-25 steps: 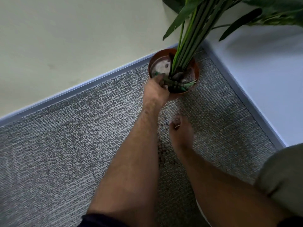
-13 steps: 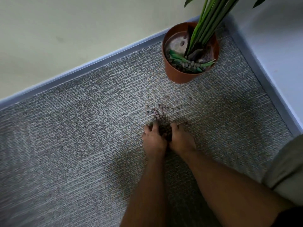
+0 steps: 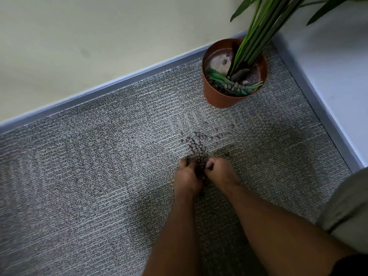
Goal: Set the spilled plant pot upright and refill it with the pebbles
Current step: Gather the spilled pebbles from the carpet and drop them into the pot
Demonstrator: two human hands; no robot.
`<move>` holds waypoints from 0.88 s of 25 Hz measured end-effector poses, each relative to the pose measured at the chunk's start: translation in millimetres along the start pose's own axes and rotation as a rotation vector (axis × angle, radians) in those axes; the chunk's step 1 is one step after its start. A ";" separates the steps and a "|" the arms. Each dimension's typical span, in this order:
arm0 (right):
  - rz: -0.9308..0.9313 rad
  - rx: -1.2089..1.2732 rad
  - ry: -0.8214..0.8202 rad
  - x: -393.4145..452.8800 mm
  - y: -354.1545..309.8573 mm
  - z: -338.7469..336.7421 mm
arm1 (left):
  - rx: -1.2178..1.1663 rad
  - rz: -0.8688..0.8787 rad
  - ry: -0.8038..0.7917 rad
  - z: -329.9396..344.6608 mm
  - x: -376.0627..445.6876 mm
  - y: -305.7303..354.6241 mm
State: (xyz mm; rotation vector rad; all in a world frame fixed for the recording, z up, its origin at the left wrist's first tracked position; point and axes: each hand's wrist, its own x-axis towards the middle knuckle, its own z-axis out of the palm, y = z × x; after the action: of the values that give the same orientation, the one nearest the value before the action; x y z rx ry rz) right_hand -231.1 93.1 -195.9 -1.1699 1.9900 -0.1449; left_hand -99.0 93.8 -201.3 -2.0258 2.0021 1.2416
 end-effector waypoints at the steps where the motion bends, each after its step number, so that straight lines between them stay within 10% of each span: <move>1: 0.000 0.009 0.003 0.6 1.0 0.7 | 0.040 0.013 -0.006 4.1 -1.0 -2.9; 9: -0.070 0.195 0.208 9.2 -23.8 -15.0 | 0.063 -0.005 0.042 11.6 -4.5 1.7; 17: 0.015 1.191 0.452 34.9 -103.3 -86.2 | 0.114 -0.028 0.049 17.1 -5.2 7.3; 22: -0.014 1.380 0.638 71.9 -122.0 -134.9 | 0.162 -0.001 0.076 16.6 -7.9 8.2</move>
State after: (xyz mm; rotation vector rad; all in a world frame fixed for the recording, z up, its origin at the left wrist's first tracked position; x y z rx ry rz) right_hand -258.2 -69.6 -90.9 -0.1867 1.6767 -1.7339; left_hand -113.1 107.9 -204.2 -2.0254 2.0592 0.9809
